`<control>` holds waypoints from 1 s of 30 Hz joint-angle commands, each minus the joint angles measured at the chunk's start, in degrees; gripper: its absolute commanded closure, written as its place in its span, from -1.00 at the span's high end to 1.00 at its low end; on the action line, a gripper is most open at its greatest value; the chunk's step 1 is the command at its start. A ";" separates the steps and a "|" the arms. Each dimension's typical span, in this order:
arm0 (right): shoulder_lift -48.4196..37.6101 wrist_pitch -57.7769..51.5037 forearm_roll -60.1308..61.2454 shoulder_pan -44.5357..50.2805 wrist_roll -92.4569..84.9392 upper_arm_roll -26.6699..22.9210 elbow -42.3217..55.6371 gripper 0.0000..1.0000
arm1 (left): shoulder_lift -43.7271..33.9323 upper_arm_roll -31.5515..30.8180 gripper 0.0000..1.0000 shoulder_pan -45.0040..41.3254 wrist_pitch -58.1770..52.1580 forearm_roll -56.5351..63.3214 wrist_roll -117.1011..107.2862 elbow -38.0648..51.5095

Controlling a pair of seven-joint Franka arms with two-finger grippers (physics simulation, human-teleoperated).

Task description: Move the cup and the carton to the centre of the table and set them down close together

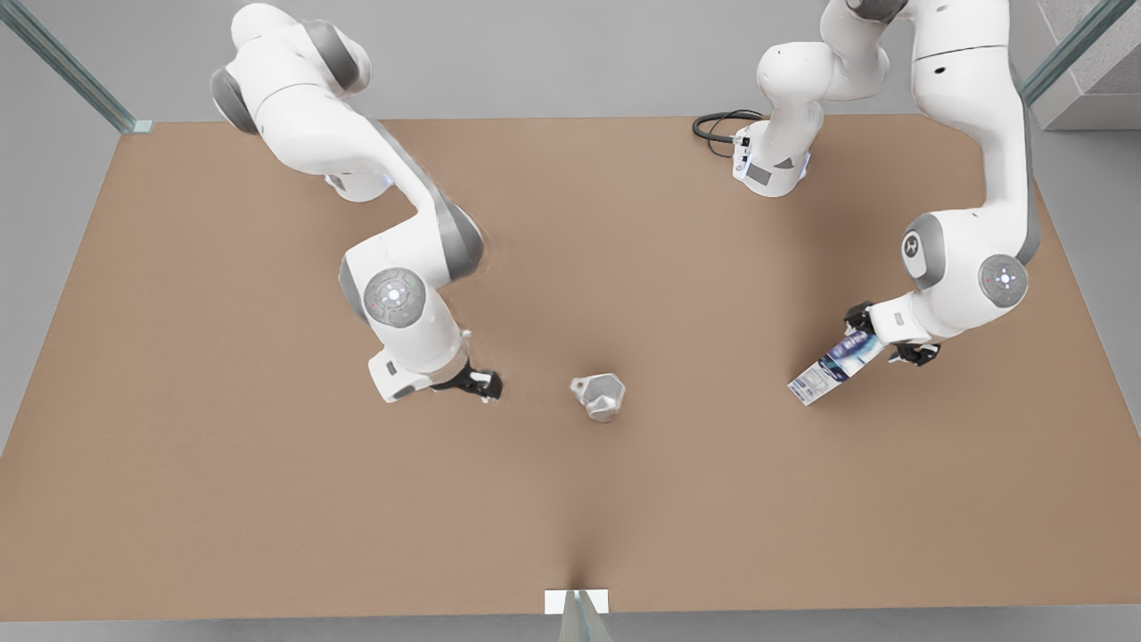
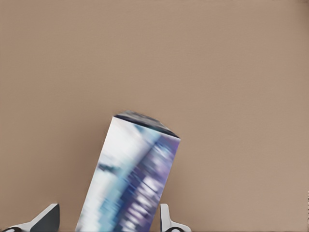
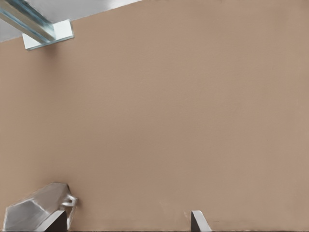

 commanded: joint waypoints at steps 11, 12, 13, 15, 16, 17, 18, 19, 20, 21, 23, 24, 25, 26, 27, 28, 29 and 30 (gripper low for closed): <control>-26.26 -14.24 7.30 -20.72 -32.79 -6.58 -18.81 1.00 | 2.29 -0.35 1.00 -0.05 1.40 -1.49 3.84 0.31; -26.26 -12.74 8.36 -20.81 -32.79 -4.73 -18.81 1.00 | 3.08 -0.35 1.00 0.04 2.02 -1.49 3.76 0.58; -26.26 -11.95 8.36 -20.46 -32.62 -4.20 -18.72 1.00 | 3.17 -0.35 1.00 -0.05 3.25 -1.58 3.67 0.93; -26.96 -10.28 8.36 -19.32 -32.62 -4.38 -18.81 1.00 | 3.61 -0.44 1.00 -0.05 3.34 -1.66 3.40 0.93; -26.79 -9.93 8.27 -18.97 -32.62 -4.29 -18.81 1.00 | 3.87 -1.05 0.69 -0.05 3.34 -2.27 3.05 0.93; -26.52 -9.75 8.10 -18.79 -32.62 -4.29 -18.72 1.00 | 3.87 -1.05 -0.02 -0.05 3.34 -3.77 2.70 0.93; -26.52 -10.02 8.10 -18.70 -32.79 -4.29 -18.72 1.00 | 3.87 -1.05 -0.17 -0.05 3.25 -4.30 2.26 0.93; -26.43 -10.11 8.01 -18.53 -32.79 -4.29 -18.90 1.00 | 3.87 -1.05 -0.19 -0.05 3.25 -4.30 1.82 0.93; -26.26 -9.84 7.92 -18.44 -32.71 -4.29 -18.90 1.00 | 3.87 -1.05 -0.19 -0.05 3.25 -4.30 1.65 0.93; -26.17 -9.75 7.83 -18.44 -32.71 -4.29 -18.99 1.00 | 3.96 -1.05 -0.19 -0.05 3.25 -4.30 1.65 0.93; -26.08 -9.75 7.83 -18.53 -32.53 -4.29 -18.99 1.00 | 3.78 -1.23 -0.15 -0.05 2.38 -5.18 -3.27 1.28; -26.08 -9.75 7.83 -18.61 -32.53 -4.38 -19.08 1.00 | 3.17 -2.20 -0.09 -0.05 1.32 -5.18 -9.77 1.89; -26.08 -9.75 7.83 -18.61 -32.53 -4.38 -19.08 1.00 | 1.24 -2.20 -0.09 -0.31 -0.61 -5.09 -16.01 1.90; -26.17 -9.75 7.83 -18.70 -32.53 -4.38 -19.08 1.00 | -1.40 -2.11 -0.09 -1.98 -6.58 -4.56 -30.59 3.04; -26.17 -9.75 7.83 -18.79 -32.53 -4.46 -19.16 1.00 | -2.81 -2.20 -0.09 -4.70 -9.84 -4.56 -47.99 4.00; -26.17 -9.75 7.74 -18.79 -32.53 -4.46 -19.16 1.00 | -3.51 -2.20 -0.04 -8.74 -10.63 -4.56 -63.98 4.00; -26.17 -9.75 7.74 -18.79 -32.53 -4.46 -19.16 1.00 | -3.77 -2.20 -0.04 -13.57 -12.30 -4.83 -79.28 4.00; -26.26 -9.75 7.74 -18.70 -32.44 -4.46 -19.16 1.00 | -3.69 -2.28 -0.04 -17.79 -12.22 -5.27 -92.73 4.18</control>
